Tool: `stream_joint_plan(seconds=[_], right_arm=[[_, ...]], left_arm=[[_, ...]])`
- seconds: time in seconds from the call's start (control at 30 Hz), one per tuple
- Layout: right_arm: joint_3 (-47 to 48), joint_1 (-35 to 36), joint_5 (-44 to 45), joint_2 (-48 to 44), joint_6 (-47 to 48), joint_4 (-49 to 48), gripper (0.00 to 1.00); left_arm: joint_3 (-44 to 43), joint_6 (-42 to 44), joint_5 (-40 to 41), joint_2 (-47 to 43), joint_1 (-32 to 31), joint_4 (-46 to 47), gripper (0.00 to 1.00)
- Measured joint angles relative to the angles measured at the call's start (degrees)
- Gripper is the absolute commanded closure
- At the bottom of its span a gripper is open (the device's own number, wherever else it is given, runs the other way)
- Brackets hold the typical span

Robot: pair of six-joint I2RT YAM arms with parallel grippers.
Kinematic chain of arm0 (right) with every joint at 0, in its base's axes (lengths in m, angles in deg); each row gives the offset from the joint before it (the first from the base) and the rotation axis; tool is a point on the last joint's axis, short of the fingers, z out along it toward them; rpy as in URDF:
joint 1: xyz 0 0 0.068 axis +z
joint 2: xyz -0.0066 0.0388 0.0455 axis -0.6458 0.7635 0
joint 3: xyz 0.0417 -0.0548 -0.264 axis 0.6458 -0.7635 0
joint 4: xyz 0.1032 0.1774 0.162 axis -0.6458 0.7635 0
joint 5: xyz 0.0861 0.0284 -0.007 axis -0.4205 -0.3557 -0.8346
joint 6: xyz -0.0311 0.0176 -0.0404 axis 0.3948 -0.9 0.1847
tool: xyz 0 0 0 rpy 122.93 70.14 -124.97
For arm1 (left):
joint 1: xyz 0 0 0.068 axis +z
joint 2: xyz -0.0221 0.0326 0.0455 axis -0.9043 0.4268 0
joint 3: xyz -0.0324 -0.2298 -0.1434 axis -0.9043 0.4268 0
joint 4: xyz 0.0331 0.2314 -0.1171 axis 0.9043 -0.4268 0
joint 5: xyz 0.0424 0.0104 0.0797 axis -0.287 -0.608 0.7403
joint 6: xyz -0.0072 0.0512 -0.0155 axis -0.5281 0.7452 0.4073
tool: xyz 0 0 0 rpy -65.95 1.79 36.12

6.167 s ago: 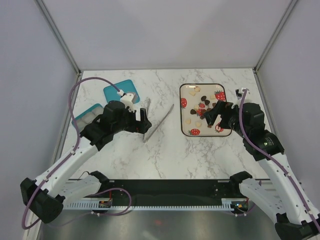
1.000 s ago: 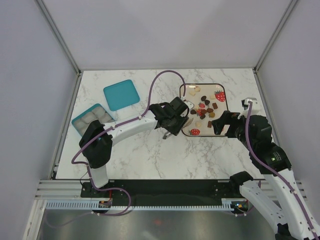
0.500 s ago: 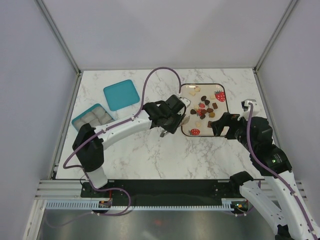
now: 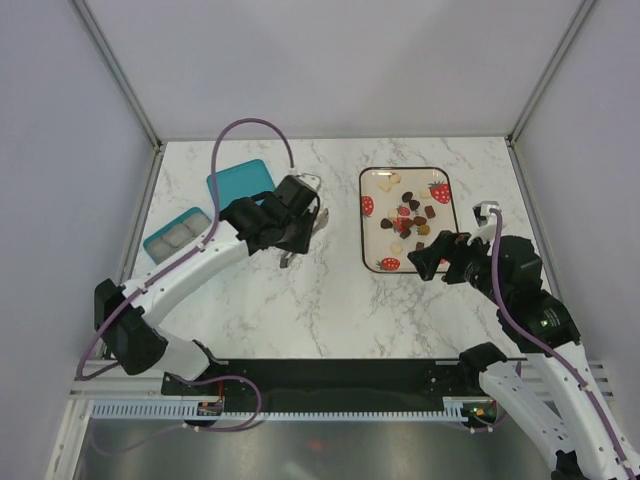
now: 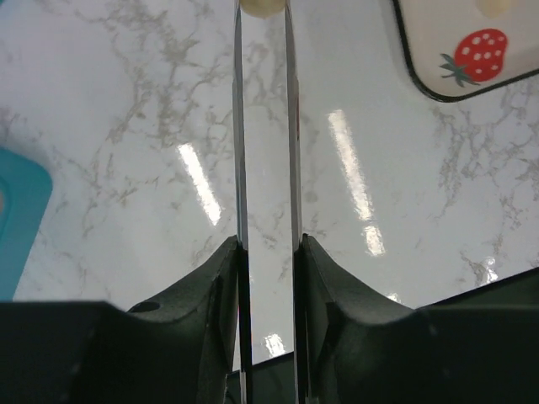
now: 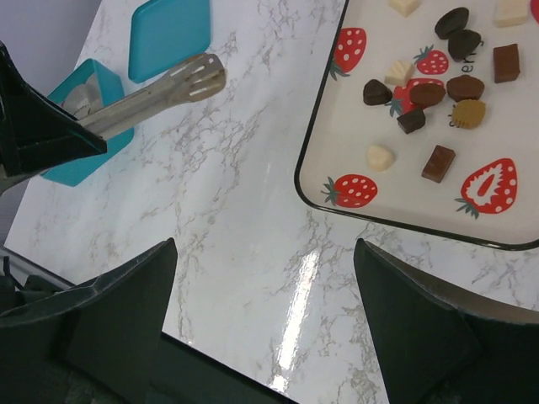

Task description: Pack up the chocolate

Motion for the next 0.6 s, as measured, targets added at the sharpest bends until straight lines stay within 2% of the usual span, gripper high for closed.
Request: stream_joint_plan(seconds=[0.23,0.37,0.5,0.6], right_arm=[[-1.36,3.26,-1.75,0.35,-1.11,-0.74,0.06],[-1.36,5.31,-1.66,1.01,-1.36,-1.31,0.05],[-1.36,7.63,-1.68,1.60,-1.86,-2.29,0.05],[-1.36,8.92,-1.66,1.70,-2.01,-2.71,0.05]], left_arm=[[11.43,-4.87,-0.96,-13.97,18.32,-4.09,0.66],[13.77,-5.95,-1.22,-20.85,29.00,-5.77,0.66],[13.77,-6.40,-1.46,-25.40,35.65,-5.92,0.66],[14.05,-7.19,-0.70,-26.27,37.86,-8.20,0.67]])
